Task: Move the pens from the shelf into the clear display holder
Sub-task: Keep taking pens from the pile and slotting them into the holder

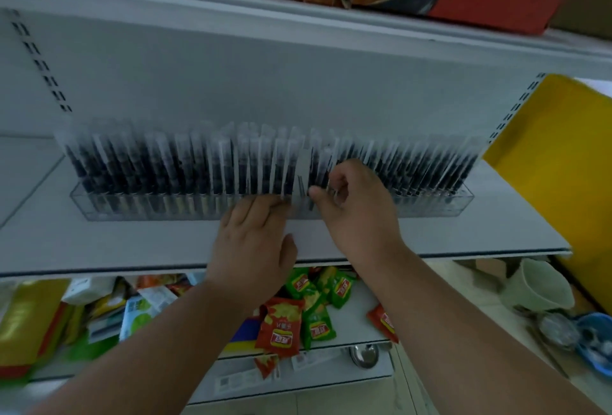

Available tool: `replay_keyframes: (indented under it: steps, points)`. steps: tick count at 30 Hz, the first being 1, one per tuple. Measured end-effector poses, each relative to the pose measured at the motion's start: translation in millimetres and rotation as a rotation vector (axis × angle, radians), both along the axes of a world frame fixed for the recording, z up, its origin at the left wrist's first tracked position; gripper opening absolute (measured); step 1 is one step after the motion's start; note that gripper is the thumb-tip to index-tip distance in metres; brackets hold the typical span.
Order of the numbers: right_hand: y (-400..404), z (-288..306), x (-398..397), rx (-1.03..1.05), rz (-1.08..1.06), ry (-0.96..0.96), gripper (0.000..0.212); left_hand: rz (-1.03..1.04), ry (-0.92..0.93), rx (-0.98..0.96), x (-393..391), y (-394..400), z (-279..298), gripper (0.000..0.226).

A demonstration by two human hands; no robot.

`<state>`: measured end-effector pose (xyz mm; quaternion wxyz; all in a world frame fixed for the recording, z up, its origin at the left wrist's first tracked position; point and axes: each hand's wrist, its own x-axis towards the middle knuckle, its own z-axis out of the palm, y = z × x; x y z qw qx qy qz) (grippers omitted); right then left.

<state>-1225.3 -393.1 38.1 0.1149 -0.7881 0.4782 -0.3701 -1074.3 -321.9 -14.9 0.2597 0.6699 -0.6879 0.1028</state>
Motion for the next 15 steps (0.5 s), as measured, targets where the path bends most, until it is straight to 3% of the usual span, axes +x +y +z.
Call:
replay_keyframes:
  steps: [7,15]
  points:
    - [24.4,13.2,12.3,-0.208,0.254,0.026,0.024,0.248,-0.01,0.066,3.7,52.9,9.7,0.037]
    - [82.6,34.7,64.1,-0.133,0.54,0.148,0.02,0.509,-0.014,0.173,33.1,143.6,13.5,0.035]
